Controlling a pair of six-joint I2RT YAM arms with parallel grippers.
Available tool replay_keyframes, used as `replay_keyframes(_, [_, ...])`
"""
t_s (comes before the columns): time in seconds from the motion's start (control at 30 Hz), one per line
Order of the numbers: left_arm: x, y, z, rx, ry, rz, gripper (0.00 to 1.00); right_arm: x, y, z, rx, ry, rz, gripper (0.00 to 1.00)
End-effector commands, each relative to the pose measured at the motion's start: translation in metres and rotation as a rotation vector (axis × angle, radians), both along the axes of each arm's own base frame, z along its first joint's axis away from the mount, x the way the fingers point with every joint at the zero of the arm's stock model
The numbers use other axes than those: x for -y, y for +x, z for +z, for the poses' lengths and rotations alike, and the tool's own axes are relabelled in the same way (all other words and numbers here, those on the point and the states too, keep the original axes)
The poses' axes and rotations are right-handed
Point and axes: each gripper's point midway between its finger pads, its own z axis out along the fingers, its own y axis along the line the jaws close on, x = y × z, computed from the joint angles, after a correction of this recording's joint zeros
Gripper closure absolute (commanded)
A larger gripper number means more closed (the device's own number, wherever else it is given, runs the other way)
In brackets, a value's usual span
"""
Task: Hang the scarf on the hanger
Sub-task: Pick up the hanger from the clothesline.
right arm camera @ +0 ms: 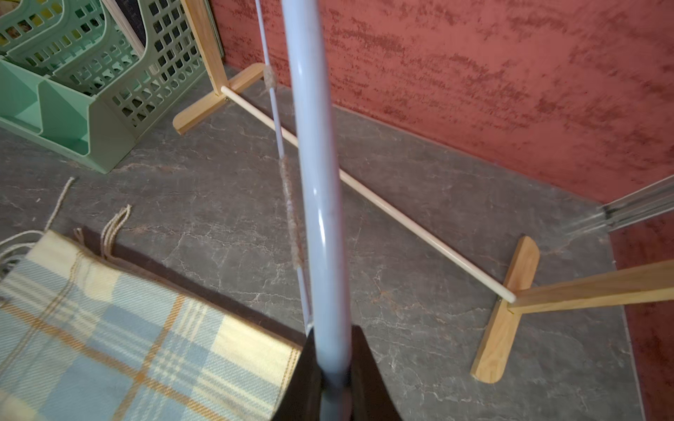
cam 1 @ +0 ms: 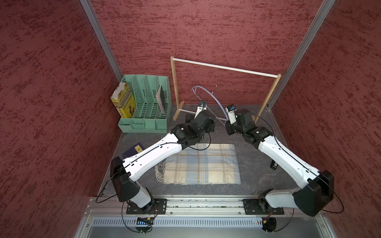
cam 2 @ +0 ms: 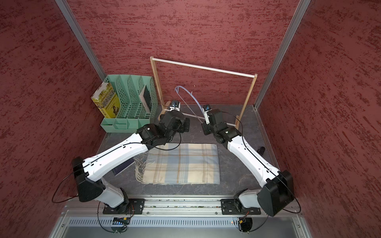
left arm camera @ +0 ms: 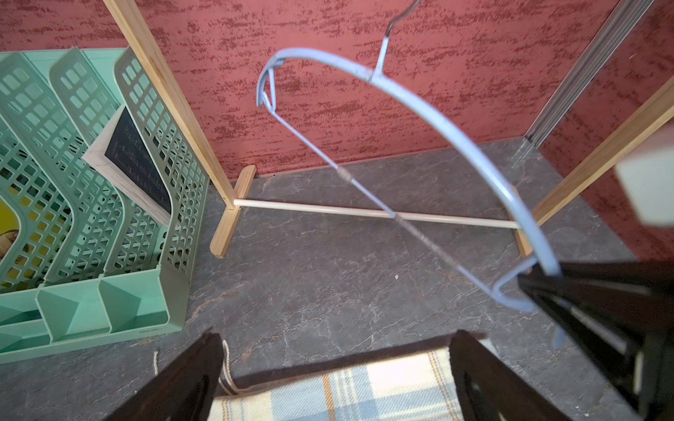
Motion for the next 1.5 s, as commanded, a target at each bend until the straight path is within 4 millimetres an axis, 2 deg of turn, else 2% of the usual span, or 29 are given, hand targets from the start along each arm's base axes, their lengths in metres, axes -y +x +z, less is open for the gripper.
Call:
replay_keyframes(0.0, [0.006, 0.004, 0.027, 0.026, -0.058, -0.013, 0.0, -0.005, -0.005, 0.043, 0.266, 0.033, -0.141, 1.0])
replay_keyframes(0.07, [0.007, 0.009, 0.039, 0.03, -0.09, -0.015, 0.0, -0.012, -0.013, 0.034, 0.316, 0.013, -0.172, 1.0])
replay_keyframes(0.23, [0.01, 0.023, 0.05, -0.011, -0.181, -0.015, 0.0, -0.027, -0.022, 0.019, 0.444, -0.069, -0.264, 1.0])
replay_keyframes(0.37, [0.015, 0.029, 0.044, -0.066, -0.24, -0.005, 0.0, -0.041, -0.017, 0.01, 0.515, -0.131, -0.323, 1.0])
replay_keyframes(0.6, [0.022, 0.035, 0.01, -0.175, -0.219, 0.054, 0.0, -0.068, 0.001, -0.001, 0.554, -0.166, -0.351, 1.0])
replay_keyframes(0.87, [0.011, 0.024, 0.007, -0.146, -0.2, 0.16, 0.0, -0.093, 0.018, 0.001, 0.593, -0.189, -0.334, 1.0])
replay_keyframes(1.03, [0.0, 0.02, -0.002, -0.097, -0.242, 0.231, 0.0, -0.099, 0.021, 0.003, 0.596, -0.196, -0.324, 1.0])
replay_keyframes(1.2, [-0.022, 0.026, -0.005, 0.031, -0.229, 0.358, 0.0, -0.1, 0.022, 0.002, 0.575, -0.191, -0.311, 1.0])
replay_keyframes(1.47, [-0.012, 0.055, -0.012, 0.133, -0.263, 0.401, 0.04, -0.103, 0.021, -0.003, 0.532, -0.18, -0.286, 1.0])
